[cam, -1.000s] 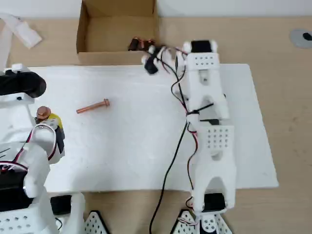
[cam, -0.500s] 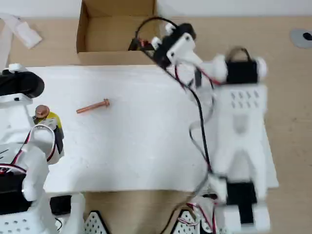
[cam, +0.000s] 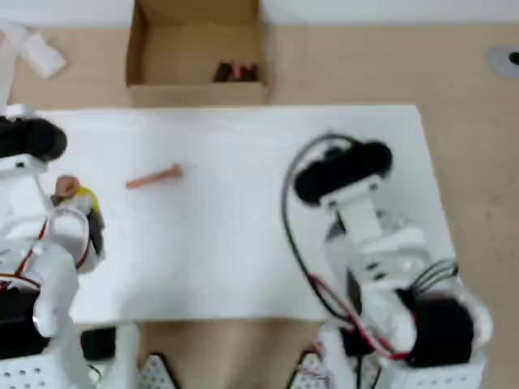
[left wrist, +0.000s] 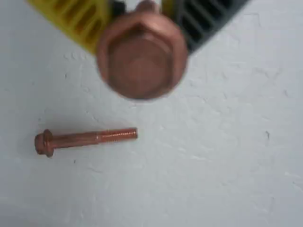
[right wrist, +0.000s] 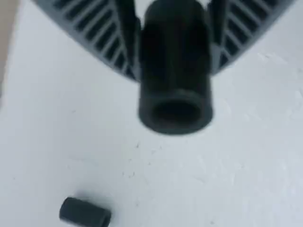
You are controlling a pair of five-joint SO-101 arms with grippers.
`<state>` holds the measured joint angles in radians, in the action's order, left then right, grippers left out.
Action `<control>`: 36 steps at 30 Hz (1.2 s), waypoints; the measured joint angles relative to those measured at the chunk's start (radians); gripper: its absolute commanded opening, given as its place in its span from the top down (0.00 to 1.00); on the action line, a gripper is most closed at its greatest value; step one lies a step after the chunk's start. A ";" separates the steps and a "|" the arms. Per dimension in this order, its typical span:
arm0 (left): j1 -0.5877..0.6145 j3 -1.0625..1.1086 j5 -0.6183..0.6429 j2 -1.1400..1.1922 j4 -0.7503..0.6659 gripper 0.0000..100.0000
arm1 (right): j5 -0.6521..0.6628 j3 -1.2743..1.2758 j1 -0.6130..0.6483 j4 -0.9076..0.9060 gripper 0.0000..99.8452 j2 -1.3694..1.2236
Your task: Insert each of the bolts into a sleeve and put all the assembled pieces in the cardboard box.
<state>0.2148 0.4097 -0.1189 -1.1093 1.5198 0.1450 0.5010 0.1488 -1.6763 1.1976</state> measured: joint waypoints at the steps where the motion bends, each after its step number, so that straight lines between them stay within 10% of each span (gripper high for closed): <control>1: 0.000 0.000 0.011 0.000 -0.012 0.99 | -0.023 0.028 0.000 0.031 0.99 0.044; 21: -0.433 0.029 0.135 0.000 -0.585 0.99 | 0.002 0.750 0.347 0.885 0.99 0.331; 36: -0.517 0.072 0.141 -0.002 -0.629 0.99 | -0.170 0.910 0.654 1.274 0.99 0.330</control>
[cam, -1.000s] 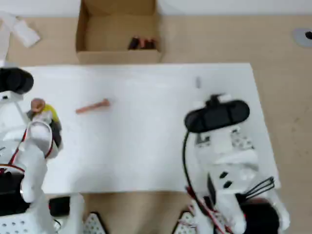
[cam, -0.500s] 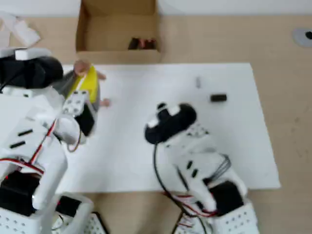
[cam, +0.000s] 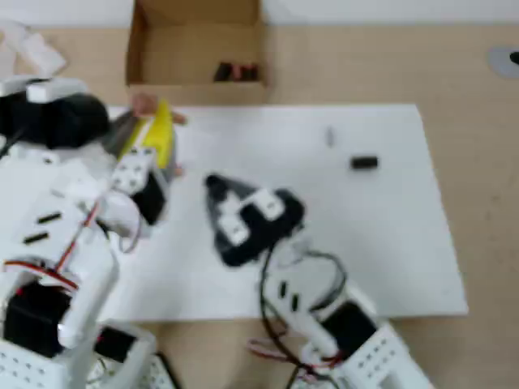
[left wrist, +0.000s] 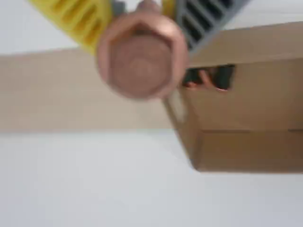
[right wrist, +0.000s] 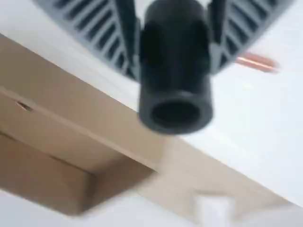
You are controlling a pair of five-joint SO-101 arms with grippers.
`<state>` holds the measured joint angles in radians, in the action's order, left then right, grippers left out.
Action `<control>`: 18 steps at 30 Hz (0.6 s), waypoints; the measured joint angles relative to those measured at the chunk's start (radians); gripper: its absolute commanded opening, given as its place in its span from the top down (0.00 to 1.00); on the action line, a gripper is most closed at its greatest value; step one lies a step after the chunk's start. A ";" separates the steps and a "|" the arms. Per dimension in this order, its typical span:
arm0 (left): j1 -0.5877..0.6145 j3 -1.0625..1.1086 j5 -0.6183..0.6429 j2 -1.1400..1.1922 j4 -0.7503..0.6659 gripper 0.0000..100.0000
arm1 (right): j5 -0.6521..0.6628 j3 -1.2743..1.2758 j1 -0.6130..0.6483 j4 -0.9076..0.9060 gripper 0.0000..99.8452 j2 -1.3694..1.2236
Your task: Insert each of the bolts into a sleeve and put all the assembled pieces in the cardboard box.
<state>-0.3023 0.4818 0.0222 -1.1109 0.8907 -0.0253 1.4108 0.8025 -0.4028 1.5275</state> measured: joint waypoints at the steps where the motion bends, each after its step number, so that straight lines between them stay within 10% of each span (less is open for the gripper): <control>1: -0.026 0.018 0.000 -0.002 0.000 0.99 | 0.000 0.000 0.018 0.000 0.99 0.000; 18: -0.117 0.021 -0.052 -0.155 0.204 0.99 | 0.000 0.003 0.049 0.002 0.99 0.000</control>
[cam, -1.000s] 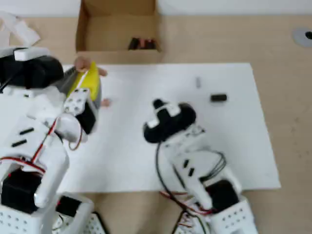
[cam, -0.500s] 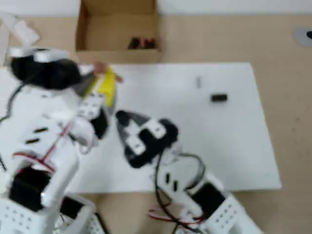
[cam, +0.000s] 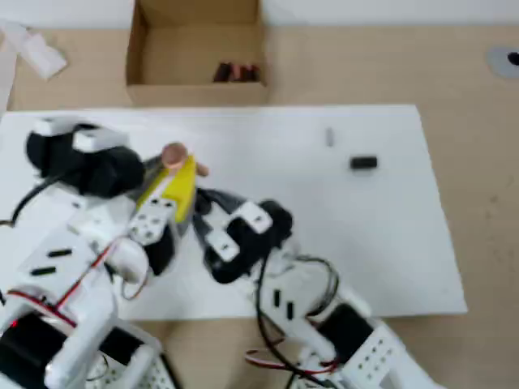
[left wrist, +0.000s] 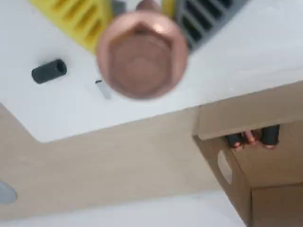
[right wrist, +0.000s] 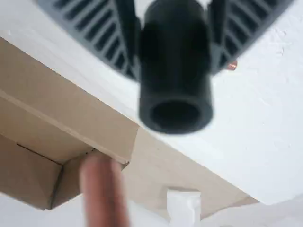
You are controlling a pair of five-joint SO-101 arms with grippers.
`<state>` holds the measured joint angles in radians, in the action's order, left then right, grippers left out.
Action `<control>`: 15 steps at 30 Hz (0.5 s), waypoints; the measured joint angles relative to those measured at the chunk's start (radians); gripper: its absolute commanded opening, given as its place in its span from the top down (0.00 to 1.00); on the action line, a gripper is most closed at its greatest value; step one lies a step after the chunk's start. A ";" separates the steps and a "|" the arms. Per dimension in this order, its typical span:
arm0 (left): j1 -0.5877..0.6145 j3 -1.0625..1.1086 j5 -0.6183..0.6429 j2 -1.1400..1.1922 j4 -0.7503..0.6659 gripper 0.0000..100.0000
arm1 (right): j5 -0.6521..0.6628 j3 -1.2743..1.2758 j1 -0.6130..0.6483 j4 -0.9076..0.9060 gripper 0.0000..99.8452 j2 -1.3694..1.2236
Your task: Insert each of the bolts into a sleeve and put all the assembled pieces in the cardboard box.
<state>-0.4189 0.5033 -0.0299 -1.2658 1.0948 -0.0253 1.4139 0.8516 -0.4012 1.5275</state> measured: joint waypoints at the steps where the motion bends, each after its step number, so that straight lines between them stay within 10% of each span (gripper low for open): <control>1: 0.000 -0.020 -0.003 0.000 0.015 0.99 | 0.000 0.000 0.000 0.000 0.99 0.000; 15: 0.035 -0.345 -0.006 0.310 0.305 0.99 | 0.000 0.035 0.000 0.002 0.99 0.000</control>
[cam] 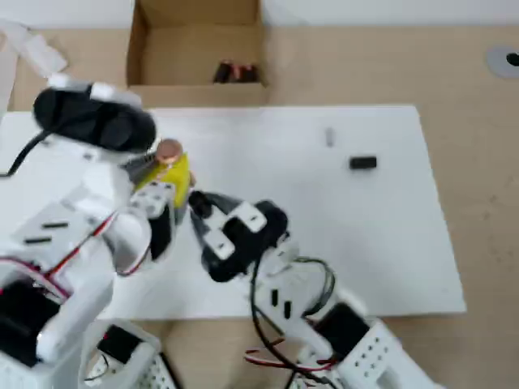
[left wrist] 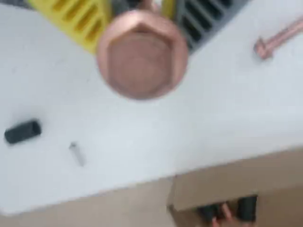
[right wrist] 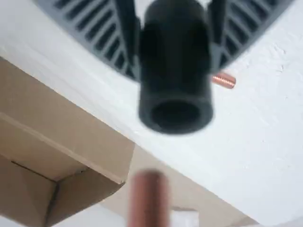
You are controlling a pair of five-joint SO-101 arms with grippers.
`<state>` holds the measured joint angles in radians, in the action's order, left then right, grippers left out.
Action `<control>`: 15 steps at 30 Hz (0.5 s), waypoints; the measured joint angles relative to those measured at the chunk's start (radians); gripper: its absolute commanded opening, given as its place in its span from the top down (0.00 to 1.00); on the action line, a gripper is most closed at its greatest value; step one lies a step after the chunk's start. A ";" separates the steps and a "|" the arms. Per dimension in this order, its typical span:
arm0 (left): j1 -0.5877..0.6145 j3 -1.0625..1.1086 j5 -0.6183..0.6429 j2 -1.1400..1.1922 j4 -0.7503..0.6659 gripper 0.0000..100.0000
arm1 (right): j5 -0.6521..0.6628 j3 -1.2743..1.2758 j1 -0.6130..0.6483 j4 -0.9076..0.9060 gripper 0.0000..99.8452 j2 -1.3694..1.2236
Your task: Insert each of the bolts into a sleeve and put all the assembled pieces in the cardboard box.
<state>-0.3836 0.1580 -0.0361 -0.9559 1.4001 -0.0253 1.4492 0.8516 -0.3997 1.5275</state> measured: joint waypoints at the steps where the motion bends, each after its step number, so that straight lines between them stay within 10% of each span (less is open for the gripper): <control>1: 0.000 -0.003 0.000 0.008 0.009 0.99 | 0.000 0.000 0.000 0.000 0.99 0.000; 15: 0.000 -0.003 0.000 0.017 0.048 0.99 | 0.000 0.000 0.000 0.000 0.99 0.000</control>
<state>-0.3836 0.1550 -0.0361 -0.9390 1.4477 -0.0253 1.4492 0.8516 -0.3997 1.5275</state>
